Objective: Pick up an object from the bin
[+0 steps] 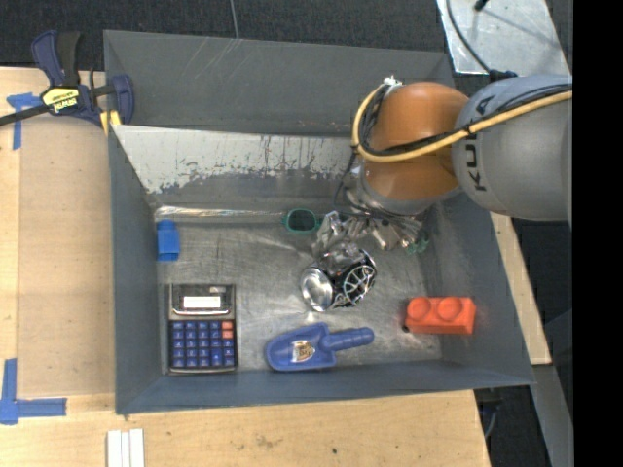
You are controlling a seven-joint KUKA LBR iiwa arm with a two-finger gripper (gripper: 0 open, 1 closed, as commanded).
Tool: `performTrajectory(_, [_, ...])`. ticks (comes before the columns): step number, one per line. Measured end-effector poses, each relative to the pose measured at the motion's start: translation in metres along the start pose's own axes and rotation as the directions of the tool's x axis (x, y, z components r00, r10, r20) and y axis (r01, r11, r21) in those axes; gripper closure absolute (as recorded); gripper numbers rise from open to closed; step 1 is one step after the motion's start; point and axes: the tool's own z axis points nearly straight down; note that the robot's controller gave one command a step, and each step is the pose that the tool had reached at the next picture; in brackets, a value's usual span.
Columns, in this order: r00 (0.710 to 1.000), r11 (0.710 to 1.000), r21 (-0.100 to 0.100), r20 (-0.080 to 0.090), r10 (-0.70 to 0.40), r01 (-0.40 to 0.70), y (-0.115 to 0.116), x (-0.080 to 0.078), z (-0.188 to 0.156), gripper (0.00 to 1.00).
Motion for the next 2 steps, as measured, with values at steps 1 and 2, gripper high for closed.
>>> performTrajectory(1, [1.0,1.0,-0.004,-0.009,0.001,-0.001,0.001,0.002,-0.008,1.0])
performTrajectory(2, [1.0,1.0,-0.005,-0.012,0.001,-0.001,0.001,0.002,-0.027,1.0])
